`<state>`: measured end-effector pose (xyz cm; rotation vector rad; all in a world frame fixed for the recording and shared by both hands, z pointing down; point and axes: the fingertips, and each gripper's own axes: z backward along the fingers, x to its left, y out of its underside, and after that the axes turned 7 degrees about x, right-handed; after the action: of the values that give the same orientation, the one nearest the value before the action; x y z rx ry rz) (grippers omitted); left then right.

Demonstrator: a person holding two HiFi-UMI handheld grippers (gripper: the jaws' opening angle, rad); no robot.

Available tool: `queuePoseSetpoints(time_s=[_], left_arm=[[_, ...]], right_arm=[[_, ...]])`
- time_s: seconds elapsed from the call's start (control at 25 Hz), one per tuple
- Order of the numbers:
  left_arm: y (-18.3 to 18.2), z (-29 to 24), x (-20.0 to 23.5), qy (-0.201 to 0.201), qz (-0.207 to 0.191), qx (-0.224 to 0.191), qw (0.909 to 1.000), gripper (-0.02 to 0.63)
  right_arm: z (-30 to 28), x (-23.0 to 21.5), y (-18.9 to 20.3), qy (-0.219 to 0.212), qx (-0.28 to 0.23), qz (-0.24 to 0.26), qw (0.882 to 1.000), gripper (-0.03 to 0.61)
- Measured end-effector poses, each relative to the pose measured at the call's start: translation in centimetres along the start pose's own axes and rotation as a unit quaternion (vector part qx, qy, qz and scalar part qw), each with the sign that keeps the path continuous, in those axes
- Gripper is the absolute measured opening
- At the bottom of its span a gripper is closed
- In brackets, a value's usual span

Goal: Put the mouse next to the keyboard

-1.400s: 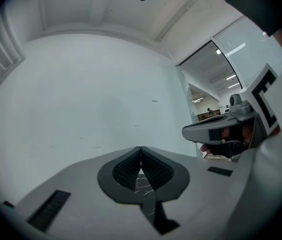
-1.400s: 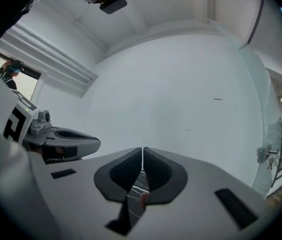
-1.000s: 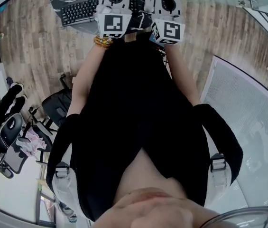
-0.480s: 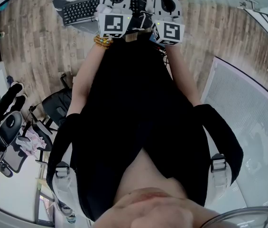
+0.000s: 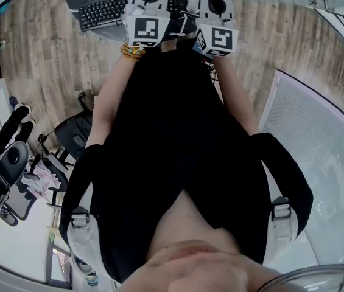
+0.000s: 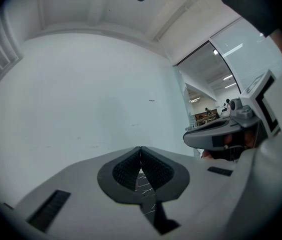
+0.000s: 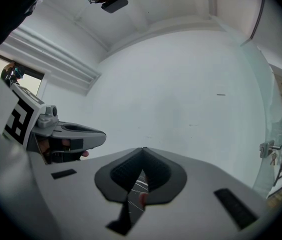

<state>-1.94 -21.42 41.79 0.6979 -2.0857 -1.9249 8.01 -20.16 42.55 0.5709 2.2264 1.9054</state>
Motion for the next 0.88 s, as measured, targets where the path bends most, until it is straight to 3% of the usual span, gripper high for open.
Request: queuePoseSetpoints(time_s=[0.88], left_arm=[[0.2,-0.1,-0.4,0.004,0.000,0.003,1.0000,0.014]], right_arm=[[-0.2,-1.3,1.9,0.012,0.029,-0.012,0.999,0.026]])
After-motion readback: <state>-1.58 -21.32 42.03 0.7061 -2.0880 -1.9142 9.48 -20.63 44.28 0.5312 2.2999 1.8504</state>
